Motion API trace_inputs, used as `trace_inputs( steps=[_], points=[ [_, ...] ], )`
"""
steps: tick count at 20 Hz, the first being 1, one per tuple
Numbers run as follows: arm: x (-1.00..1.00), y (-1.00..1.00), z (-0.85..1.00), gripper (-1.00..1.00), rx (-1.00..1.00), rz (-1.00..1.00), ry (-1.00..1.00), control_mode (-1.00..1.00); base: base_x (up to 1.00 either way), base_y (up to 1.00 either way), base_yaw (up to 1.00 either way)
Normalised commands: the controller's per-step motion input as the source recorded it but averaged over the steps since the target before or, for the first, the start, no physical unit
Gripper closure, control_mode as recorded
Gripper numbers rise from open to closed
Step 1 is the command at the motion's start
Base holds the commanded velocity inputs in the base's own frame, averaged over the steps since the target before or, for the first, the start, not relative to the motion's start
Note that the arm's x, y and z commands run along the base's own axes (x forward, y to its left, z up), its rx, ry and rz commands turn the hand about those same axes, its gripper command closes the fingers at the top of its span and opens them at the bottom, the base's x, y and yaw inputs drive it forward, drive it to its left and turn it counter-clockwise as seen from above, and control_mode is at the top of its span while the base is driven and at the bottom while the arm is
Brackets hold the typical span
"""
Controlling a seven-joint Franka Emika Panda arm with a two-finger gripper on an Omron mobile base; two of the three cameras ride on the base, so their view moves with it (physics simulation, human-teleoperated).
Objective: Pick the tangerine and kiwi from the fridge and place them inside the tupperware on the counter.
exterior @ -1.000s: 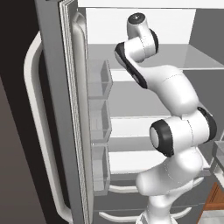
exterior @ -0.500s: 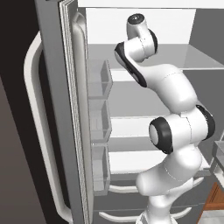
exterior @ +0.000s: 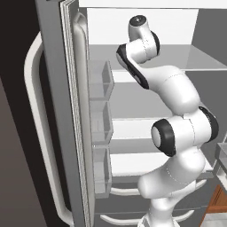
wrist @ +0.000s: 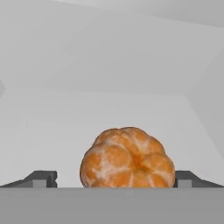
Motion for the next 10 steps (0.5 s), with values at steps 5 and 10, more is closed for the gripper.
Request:
trace_inputs(
  steps=[5,10],
  points=[
    [0.11,0.0,-0.19,1.0,0.0,0.0,0.0,-1.0,0.0,0.0,0.0],
    [0.1,0.0,-0.16,1.0,0.0,0.0,0.0,-1.0,0.0,0.0,0.0]
  ],
)
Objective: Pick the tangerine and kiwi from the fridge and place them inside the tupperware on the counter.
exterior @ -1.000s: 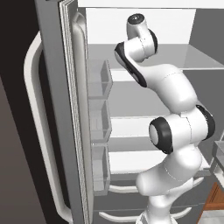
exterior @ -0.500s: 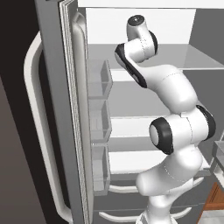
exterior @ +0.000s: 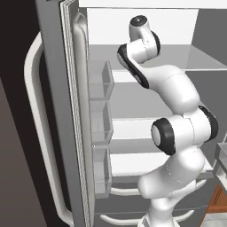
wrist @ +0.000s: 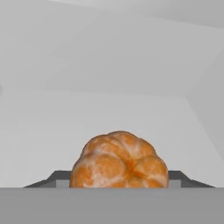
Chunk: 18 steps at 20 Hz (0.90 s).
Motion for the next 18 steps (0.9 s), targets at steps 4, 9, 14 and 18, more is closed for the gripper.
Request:
trace_inputs(
  steps=[4,9,14,18],
  points=[
    [0.0,0.0,-0.11,1.0,0.0,0.0,-0.06,-1.0,0.0,0.0,0.0],
    [-0.56,0.0,-0.1,1.0,0.01,0.0,-0.21,-1.0,0.0,0.0,0.0],
    [-0.86,-0.05,-0.11,1.0,0.16,0.0,-0.34,-1.0,0.0,0.0,0.0],
    [-1.0,-0.23,0.03,1.0,0.29,0.0,-0.15,-1.0,0.0,0.0,0.0]
  ],
)
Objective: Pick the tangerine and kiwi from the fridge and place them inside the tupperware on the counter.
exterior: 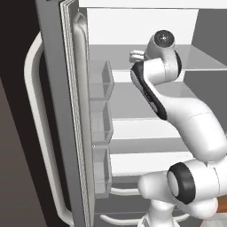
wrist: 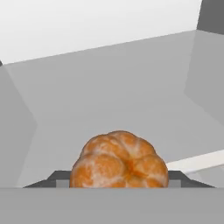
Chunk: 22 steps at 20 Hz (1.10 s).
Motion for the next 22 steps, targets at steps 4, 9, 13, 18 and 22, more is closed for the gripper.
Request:
trace_inputs(
  steps=[4,9,13,18,22],
  points=[
    [-0.9,-0.23,0.34,1.0,0.06,0.0,0.0,-1.0,0.0,0.0,0.0],
    [-0.77,-0.16,0.5,1.0,0.0,0.0,0.06,-1.0,0.0,0.0,0.0],
    [-0.7,-0.09,0.31,1.0,-0.02,0.0,0.28,-1.0,0.0,0.0,0.0],
    [-0.66,-0.01,0.0,1.0,-0.01,0.0,0.34,-1.0,0.0,0.0,0.0],
    [-0.67,0.0,-0.05,1.0,0.0,0.0,0.14,-1.0,0.0,0.0,0.0]
  ],
)
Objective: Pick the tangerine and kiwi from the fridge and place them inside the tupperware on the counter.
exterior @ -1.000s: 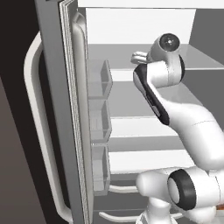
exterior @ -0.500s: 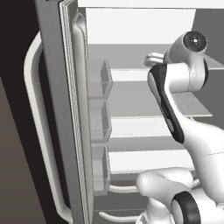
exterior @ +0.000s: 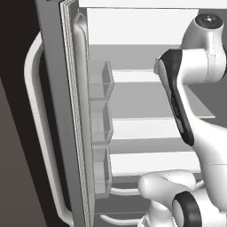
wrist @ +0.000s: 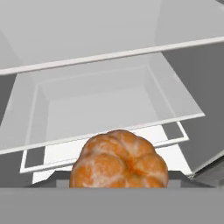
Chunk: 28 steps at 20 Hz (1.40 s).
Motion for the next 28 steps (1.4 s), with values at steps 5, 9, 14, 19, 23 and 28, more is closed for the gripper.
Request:
trace_inputs(
  steps=[5,9,14,19,23,28],
  points=[
    [-0.64,0.0,-0.16,1.0,0.01,-0.05,0.0,-1.0,0.0,0.0,0.0],
    [-0.33,0.01,-0.13,1.0,0.04,-0.01,0.06,-1.0,0.0,0.0,0.0],
    [-0.61,0.0,-0.19,1.0,0.02,-0.09,0.0,-1.0,0.0,0.0,0.0],
    [-0.15,0.01,-0.03,1.0,0.0,-0.02,0.0,1.0,-0.7,0.1,-0.1],
    [0.0,0.0,0.0,1.0,0.0,0.0,0.0,1.0,-0.97,0.2,-0.13],
    [0.0,0.0,0.0,1.0,0.0,0.0,0.0,1.0,-1.0,0.2,-0.16]
  ],
)
